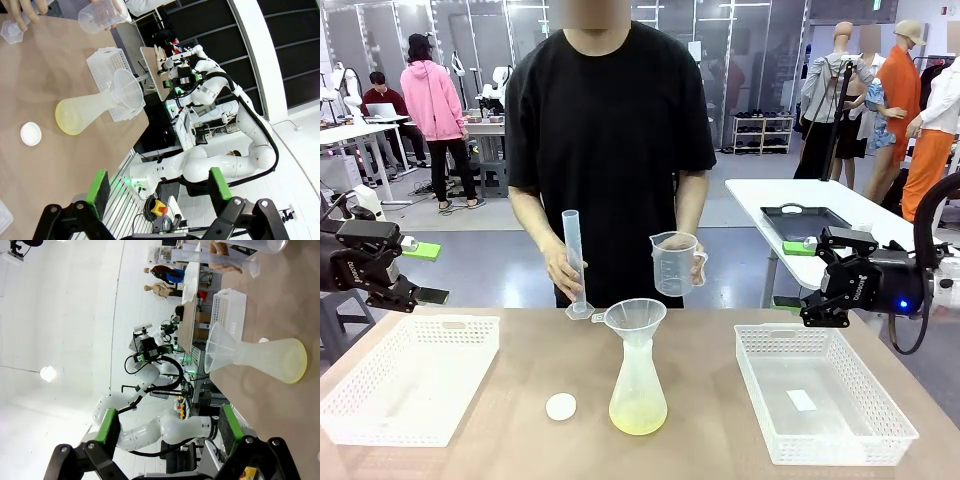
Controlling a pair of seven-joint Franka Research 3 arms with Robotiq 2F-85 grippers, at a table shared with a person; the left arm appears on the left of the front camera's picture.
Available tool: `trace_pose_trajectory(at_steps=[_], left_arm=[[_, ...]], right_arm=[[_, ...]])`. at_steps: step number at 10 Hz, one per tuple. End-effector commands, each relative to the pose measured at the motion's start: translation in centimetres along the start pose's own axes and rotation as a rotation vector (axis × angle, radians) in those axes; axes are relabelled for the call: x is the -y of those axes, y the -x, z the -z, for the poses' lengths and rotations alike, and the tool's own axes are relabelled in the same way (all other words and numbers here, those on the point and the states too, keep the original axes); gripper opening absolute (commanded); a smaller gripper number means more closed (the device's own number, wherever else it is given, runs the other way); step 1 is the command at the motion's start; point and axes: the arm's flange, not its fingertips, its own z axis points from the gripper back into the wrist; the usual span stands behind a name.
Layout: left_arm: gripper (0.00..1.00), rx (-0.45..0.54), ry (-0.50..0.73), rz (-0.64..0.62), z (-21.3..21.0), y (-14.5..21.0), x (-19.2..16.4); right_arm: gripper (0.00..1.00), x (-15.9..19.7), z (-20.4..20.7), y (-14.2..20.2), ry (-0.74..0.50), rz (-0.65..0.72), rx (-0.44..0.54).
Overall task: Prepare the solutions needed for the experiment.
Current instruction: Once the solution is in the Big flask , pick up the Plastic Funnel and place it back into the right Organizing basket.
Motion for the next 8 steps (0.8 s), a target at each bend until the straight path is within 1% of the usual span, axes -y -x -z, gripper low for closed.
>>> trace_pose_trajectory(at_steps=[1, 3, 6, 7, 8], left_arm=[[1.00, 0.016, 0.027, 0.007, 0.2, -0.2, 0.1], [1.00, 0.016, 0.027, 0.007, 0.2, -0.2, 0.1], [1.00, 0.016, 0.027, 0.007, 0.2, -0.2, 0.1], [1.00, 0.016, 0.027, 0.007, 0.2, -0.2, 0.1], [1.00, 0.016, 0.027, 0.007, 0.2, -0.2, 0.1]], right_arm=[[1.00, 0.0, 0.0, 0.0, 0.000, 0.000, 0.000], [1.00, -0.4, 0.3, 0.1, 0.048, -0.039, -0.039], [1.00, -2.0, 0.5, -0.5, 0.107, -0.067, -0.053], [1.00, -3.3, 1.0, -0.9, 0.150, -0.096, -0.084], [1.00, -4.8, 2.1, -1.4, 0.227, -0.138, -0.124]])
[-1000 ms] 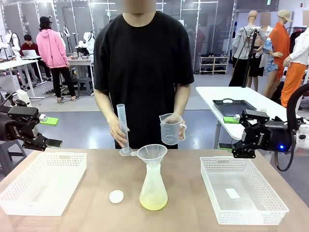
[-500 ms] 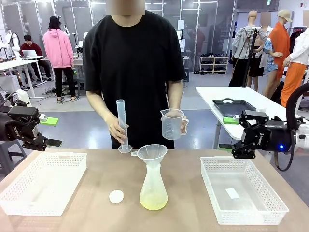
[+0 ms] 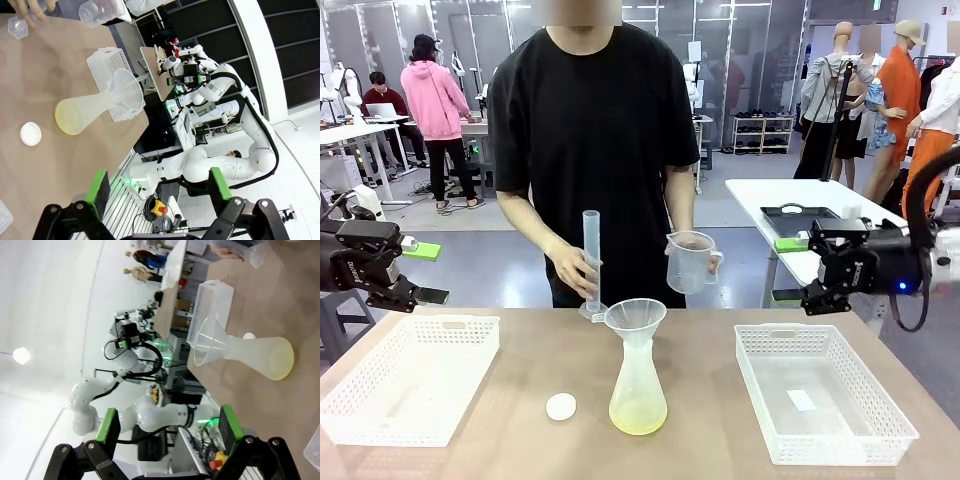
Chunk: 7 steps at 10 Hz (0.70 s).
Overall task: Prepare the solutions needed for the experiment.
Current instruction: Once the solution is in the Big flask , pick up the Plastic Funnel and place it back into the right Organizing basket.
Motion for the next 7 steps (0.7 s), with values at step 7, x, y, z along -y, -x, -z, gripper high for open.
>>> trace_pose_trajectory(at_steps=[7], left_arm=[[1.00, 0.016, 0.027, 0.007, 0.2, -0.2, 0.1]], right_arm=[[1.00, -10.0, 14.0, -6.5, 0.728, -0.273, -0.362]])
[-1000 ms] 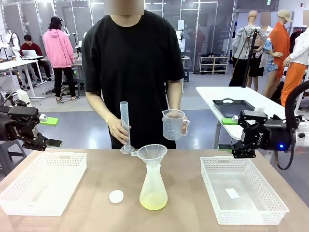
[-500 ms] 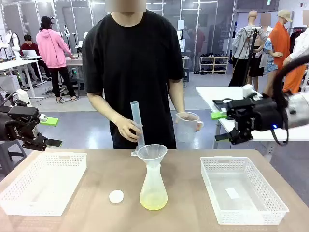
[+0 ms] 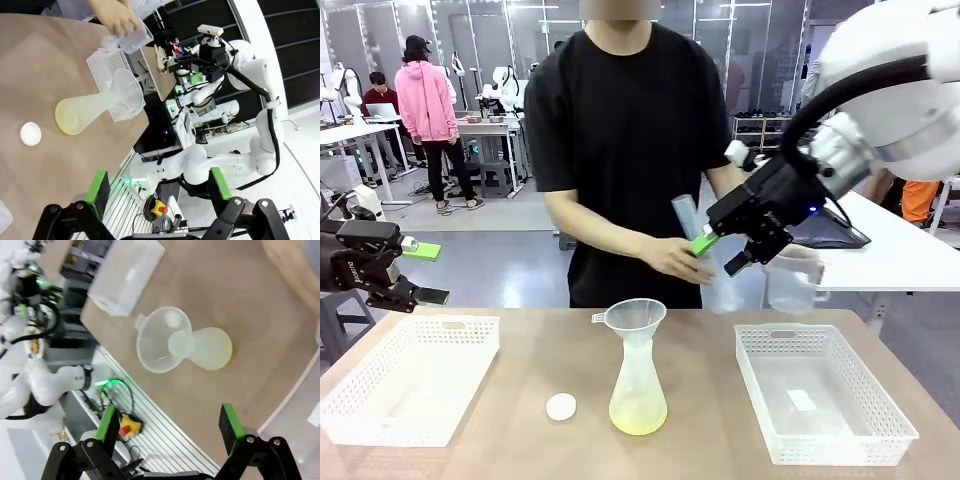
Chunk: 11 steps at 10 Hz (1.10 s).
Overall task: Prepare the solutions needed for the experiment.
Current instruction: Once the solution is in the Big flask , pick up the Plastic Funnel and place it back into the right Organizing basket.
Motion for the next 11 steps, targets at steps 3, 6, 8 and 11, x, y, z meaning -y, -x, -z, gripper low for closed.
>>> trace_pose_trajectory(at_steps=[3, 6, 8, 11], left_arm=[[1.00, 0.016, 0.028, 0.006, 0.2, -0.2, 0.1], [1.00, 0.016, 0.028, 0.006, 0.2, -0.2, 0.1], [1.00, 0.016, 0.028, 0.006, 0.2, -0.2, 0.1], [1.00, 0.016, 0.028, 0.006, 0.2, -0.2, 0.1]], right_arm=[[1.00, -1.9, 3.1, -3.0, 0.170, 0.009, -0.098], [1.00, -1.5, 3.1, -2.1, 0.140, -0.016, -0.088], [1.00, -1.5, 3.1, -2.1, 0.140, -0.016, -0.088], [1.00, -1.8, 3.5, -3.5, 0.112, -0.116, -0.106]])
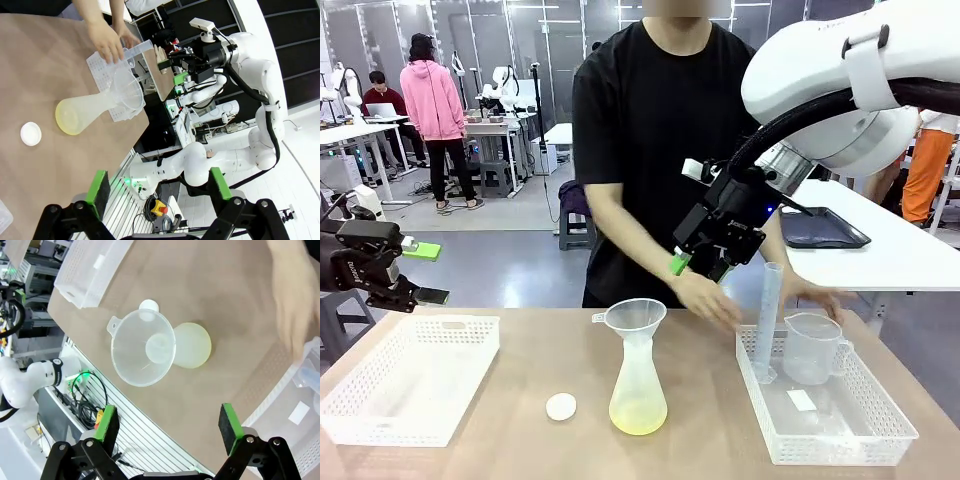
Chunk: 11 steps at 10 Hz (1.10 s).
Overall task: Prepare the solutions needed for the experiment.
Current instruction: Once the solution is in the Big flask , pick up the Plastic Funnel and place it back into the right Organizing basket.
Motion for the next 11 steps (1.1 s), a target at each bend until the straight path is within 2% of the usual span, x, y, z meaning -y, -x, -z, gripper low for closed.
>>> trace_pose_trajectory(at_steps=[1, 3, 6, 11], left_arm=[[1.00, 0.016, 0.028, 0.006, 0.2, -0.2, 0.1], [1.00, 0.016, 0.028, 0.006, 0.2, -0.2, 0.1], [1.00, 0.016, 0.028, 0.006, 0.2, -0.2, 0.1], [1.00, 0.016, 0.028, 0.006, 0.2, -0.2, 0.1]], right_arm=[[1.00, -0.7, 0.9, -2.1, -0.008, -0.104, -0.036], [1.00, -1.2, 2.8, -3.9, 0.032, -0.149, -0.097], [1.00, -0.2, 5.4, -5.3, 0.069, -0.174, -0.180], [1.00, 0.9, 8.6, -5.7, -0.019, -0.178, -0.246]])
